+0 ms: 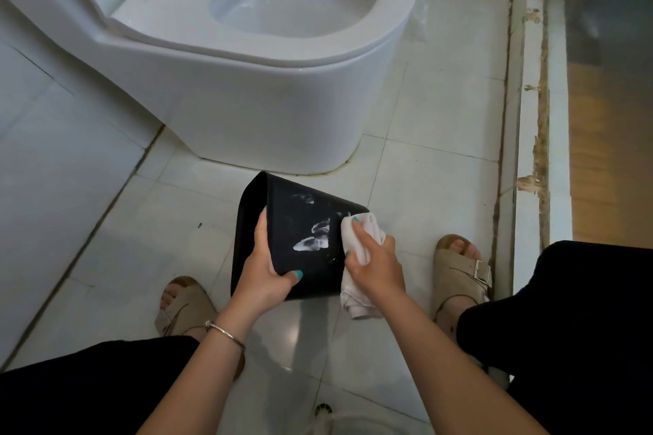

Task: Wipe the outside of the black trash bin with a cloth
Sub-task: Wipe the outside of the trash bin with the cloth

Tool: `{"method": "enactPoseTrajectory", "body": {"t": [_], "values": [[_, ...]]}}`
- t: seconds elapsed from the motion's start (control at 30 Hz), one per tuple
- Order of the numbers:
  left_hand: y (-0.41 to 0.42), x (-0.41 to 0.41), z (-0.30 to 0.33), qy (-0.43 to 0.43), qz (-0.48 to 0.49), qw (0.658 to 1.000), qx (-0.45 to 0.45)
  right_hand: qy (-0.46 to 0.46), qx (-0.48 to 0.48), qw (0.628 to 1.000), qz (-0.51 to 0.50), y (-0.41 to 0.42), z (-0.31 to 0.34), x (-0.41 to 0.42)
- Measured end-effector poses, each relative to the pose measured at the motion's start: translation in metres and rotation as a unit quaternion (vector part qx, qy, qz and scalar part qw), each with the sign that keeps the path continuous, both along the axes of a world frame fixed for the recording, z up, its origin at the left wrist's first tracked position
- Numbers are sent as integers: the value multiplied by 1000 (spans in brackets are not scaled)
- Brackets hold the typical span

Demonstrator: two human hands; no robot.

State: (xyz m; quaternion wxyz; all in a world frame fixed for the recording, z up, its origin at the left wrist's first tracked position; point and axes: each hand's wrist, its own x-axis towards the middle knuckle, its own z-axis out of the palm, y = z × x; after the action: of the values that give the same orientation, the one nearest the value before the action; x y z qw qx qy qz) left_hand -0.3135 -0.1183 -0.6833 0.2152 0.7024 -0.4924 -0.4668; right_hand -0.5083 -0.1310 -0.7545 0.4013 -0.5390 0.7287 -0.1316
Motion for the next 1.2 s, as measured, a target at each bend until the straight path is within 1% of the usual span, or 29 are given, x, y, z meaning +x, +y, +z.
{"method": "enactPoseTrajectory", "body": {"t": [0.1, 0.23, 0.4, 0.53, 0.83, 0.93, 1.03, 1.2], "values": [[0, -6, 0, -7, 13, 1000, -8, -8, -1, 1000, 4, 10, 1, -1], [1, -2, -3, 12, 21, 1000, 1, -4, 3, 1000, 18, 14, 2, -1], [9, 9, -6, 24, 41, 999, -10, 38, 22, 999, 27, -21, 1, 4], [11, 8, -5, 26, 44, 999, -7, 53, 28, 997, 45, -53, 2, -1], [5, 6, -6, 29, 17, 999, -27, 41, 28, 999, 22, 1, 6, 10], [1, 12, -6, 35, -4, 999, -28, 31, 19, 999, 24, 16, 4, 9], [1, 21, -9, 48, -14, 999, -18, 42, 18, 999, 23, 8, -1, 5], [10, 32, -12, 79, 4, 997, 0, 41, 16, 999, 18, -19, -5, 4]]}}
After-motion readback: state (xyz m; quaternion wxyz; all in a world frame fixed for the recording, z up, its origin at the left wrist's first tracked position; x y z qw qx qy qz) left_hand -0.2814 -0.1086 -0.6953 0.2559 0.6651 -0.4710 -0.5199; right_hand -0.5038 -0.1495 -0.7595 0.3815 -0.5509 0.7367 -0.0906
